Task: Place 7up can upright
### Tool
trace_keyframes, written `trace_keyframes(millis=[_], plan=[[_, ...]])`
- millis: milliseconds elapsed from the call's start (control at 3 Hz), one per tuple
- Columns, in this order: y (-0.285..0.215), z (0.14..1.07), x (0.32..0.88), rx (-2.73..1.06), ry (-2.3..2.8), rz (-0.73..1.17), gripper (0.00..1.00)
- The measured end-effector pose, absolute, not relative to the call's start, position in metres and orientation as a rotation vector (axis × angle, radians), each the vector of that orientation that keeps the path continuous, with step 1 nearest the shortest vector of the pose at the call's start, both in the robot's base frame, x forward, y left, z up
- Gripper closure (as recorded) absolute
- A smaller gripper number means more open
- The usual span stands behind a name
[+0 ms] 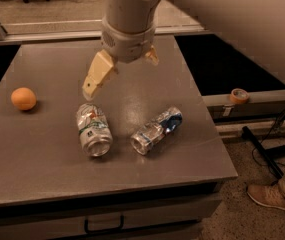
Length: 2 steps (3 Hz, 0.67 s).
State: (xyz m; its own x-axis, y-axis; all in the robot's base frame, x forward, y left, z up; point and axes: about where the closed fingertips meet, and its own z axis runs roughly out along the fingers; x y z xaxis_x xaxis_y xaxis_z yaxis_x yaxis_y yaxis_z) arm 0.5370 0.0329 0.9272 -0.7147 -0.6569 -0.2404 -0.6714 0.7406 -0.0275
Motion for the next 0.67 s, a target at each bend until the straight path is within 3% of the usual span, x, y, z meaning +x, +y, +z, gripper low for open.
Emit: trace_keyframes(millis=[667], plan=[[0.0479,0.9122,0.5356,-0.733,2.838,0.094,0.00]])
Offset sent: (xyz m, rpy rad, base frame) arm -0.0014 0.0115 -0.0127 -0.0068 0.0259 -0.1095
